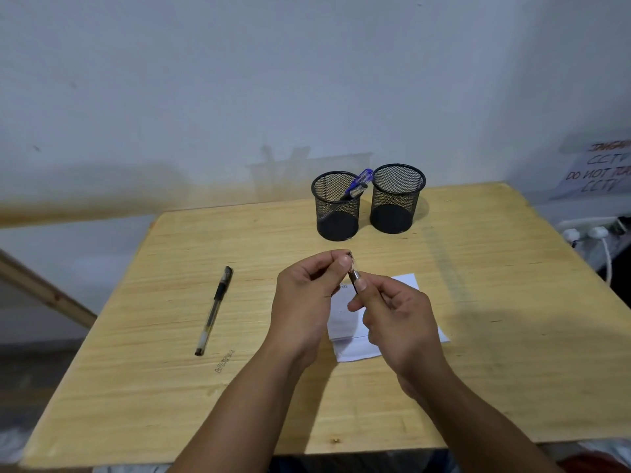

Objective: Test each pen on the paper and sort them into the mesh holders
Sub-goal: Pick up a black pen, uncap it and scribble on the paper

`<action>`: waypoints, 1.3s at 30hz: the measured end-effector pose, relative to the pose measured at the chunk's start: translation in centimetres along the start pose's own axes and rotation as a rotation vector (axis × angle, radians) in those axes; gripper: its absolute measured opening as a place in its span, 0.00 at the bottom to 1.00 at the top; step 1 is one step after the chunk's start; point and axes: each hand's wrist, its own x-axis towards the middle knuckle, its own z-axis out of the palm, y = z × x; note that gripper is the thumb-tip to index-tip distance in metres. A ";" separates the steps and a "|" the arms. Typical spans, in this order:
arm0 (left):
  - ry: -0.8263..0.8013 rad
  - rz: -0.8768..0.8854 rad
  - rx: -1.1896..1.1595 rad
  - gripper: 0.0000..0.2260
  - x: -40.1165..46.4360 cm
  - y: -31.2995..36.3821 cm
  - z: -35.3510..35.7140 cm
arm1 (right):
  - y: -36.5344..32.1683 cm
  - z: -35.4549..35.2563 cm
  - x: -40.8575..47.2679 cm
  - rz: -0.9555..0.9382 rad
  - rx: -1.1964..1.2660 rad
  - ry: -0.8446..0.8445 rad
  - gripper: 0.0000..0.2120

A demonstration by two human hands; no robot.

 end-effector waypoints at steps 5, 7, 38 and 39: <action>0.133 0.056 0.003 0.04 2.5 0.7 -1.6 | 1.3 -0.5 -0.4 0.054 0.047 0.010 0.19; 0.178 0.071 0.156 0.03 3.7 0.4 -2.8 | 1.5 -0.9 -0.6 0.046 0.036 0.013 0.18; -0.256 0.383 1.420 0.34 -0.9 -7.0 -3.3 | 1.5 -3.5 2.1 -0.237 -0.268 -0.062 0.25; -0.263 0.374 1.451 0.34 -0.8 -7.0 -3.3 | 1.5 -3.4 2.3 -0.257 -0.295 -0.023 0.24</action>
